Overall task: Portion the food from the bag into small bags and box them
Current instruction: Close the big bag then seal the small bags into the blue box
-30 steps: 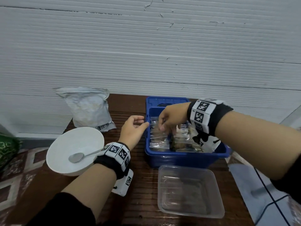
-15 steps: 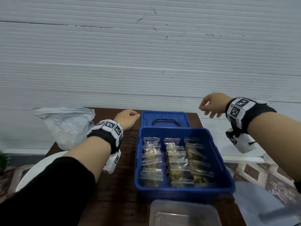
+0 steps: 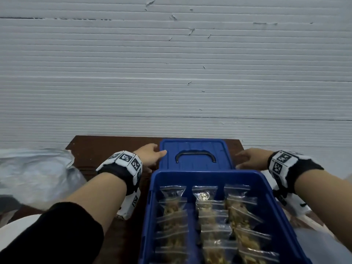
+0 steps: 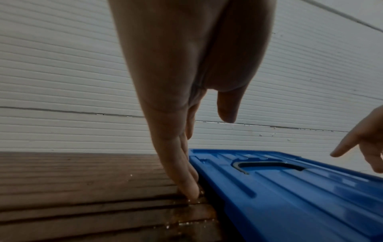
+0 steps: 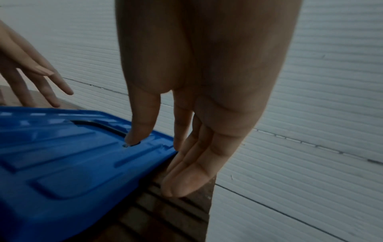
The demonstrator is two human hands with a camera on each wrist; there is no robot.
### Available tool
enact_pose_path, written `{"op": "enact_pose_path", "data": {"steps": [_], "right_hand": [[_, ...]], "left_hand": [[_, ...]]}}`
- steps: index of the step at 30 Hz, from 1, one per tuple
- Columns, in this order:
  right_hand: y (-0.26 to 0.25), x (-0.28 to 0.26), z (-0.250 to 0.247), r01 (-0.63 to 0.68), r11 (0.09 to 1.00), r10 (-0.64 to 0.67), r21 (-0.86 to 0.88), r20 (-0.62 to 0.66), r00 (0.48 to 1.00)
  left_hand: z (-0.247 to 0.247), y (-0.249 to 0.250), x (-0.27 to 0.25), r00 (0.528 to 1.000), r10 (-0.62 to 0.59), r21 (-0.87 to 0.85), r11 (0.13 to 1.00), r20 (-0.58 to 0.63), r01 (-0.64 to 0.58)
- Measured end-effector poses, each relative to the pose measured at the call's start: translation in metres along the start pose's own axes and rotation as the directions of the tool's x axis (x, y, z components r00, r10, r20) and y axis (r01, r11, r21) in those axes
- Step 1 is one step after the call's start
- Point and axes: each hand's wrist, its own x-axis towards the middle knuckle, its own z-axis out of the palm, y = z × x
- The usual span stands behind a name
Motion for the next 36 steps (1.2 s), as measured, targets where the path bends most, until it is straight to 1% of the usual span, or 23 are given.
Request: {"op": "enact_pose_path", "data": {"steps": [1,2,4,6,10,12,14,16,18,21,24,28,32,36], "right_hand": [[-0.002,0.001,0.003,0.024,0.999,-0.023,-0.032,0.019,1.000],[-0.004,0.003,0.005,0.041,0.999,-0.040,-0.028,0.033,0.999],[-0.005,0.008,0.010,0.065,0.997,-0.066,0.028,0.040,0.997],[-0.006,0.013,0.014,0.076,0.995,-0.078,0.069,0.018,0.997],[-0.004,0.018,0.018,0.060,0.996,-0.057,0.072,-0.044,0.997],[-0.003,0.014,0.015,0.059,0.993,-0.053,0.106,-0.062,0.997],[-0.002,0.008,0.009,0.066,0.987,-0.051,0.149,-0.105,0.993],[-0.001,0.002,-0.001,0.081,0.977,-0.047,0.196,-0.174,0.984],[0.002,-0.003,-0.012,0.098,0.951,-0.035,0.294,-0.214,0.976],[0.002,-0.017,-0.032,0.127,0.911,-0.020,0.393,-0.265,0.964],[-0.002,-0.036,-0.052,0.158,0.890,-0.017,0.428,-0.317,0.948],[-0.007,-0.066,-0.067,0.187,0.873,-0.014,0.451,-0.361,0.933],[-0.008,-0.099,-0.065,0.201,0.842,0.003,0.501,-0.376,0.926],[-0.006,-0.134,-0.046,0.186,0.840,0.012,0.509,-0.360,0.933]], "left_hand": [[0.002,0.000,0.001,1.000,0.005,0.023,1.000,0.015,-0.005],[0.004,0.000,0.004,1.000,0.004,0.045,0.999,0.031,-0.005],[0.007,-0.001,0.007,0.999,0.024,0.079,0.997,0.034,-0.026],[0.008,-0.003,0.011,1.000,0.025,0.091,0.996,0.012,-0.026],[0.009,-0.009,0.018,0.999,0.043,0.039,0.998,0.008,-0.044],[0.009,-0.009,0.019,0.998,0.057,-0.051,0.997,-0.009,-0.057],[0.009,-0.007,0.018,0.994,0.082,-0.117,0.989,-0.067,-0.090],[0.008,-0.001,0.015,0.982,0.118,-0.137,0.981,-0.147,-0.138],[0.003,0.008,0.010,0.963,0.156,-0.160,0.968,-0.222,-0.194],[-0.006,0.023,0.000,0.938,0.199,-0.199,0.945,-0.283,-0.260],[-0.017,0.037,-0.014,0.913,0.245,-0.174,0.934,-0.327,-0.313],[-0.027,0.052,-0.039,0.892,0.260,-0.207,0.913,-0.369,-0.352],[-0.028,0.057,-0.072,0.889,0.282,-0.213,0.903,-0.360,-0.373],[-0.020,0.047,-0.107,0.904,0.269,-0.209,0.913,-0.333,-0.349]]}}
